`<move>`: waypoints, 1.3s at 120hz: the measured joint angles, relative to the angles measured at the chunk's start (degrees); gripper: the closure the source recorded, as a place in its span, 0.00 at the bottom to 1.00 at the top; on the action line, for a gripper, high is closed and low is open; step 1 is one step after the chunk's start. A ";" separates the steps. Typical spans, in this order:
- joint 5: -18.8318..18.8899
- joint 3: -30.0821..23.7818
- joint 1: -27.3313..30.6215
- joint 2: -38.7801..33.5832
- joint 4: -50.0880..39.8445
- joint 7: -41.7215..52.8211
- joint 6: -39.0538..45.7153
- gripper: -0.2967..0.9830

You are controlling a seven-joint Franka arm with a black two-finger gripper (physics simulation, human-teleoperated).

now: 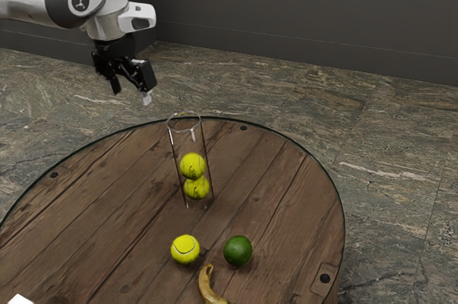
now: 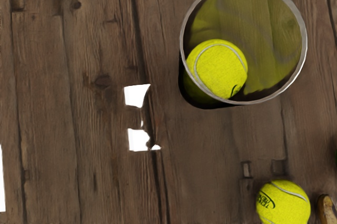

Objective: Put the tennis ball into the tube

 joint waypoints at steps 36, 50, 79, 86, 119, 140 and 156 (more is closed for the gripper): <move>-1.78 -2.67 0.08 -7.29 -13.83 0.39 1.57 0.23; -3.09 -6.12 -0.06 -8.07 -20.39 -1.75 4.37 0.23; -4.36 -13.33 -0.06 -6.63 -30.34 -10.09 13.29 0.23; -4.75 -14.93 -0.03 -5.38 -32.03 -12.52 16.62 0.23; -1.97 -16.95 -0.17 2.71 -35.93 -24.88 31.06 0.23; 2.81 -16.91 0.06 7.44 -36.43 -30.75 37.38 0.23; 4.77 -16.55 -0.07 9.76 -36.35 -34.22 40.17 0.23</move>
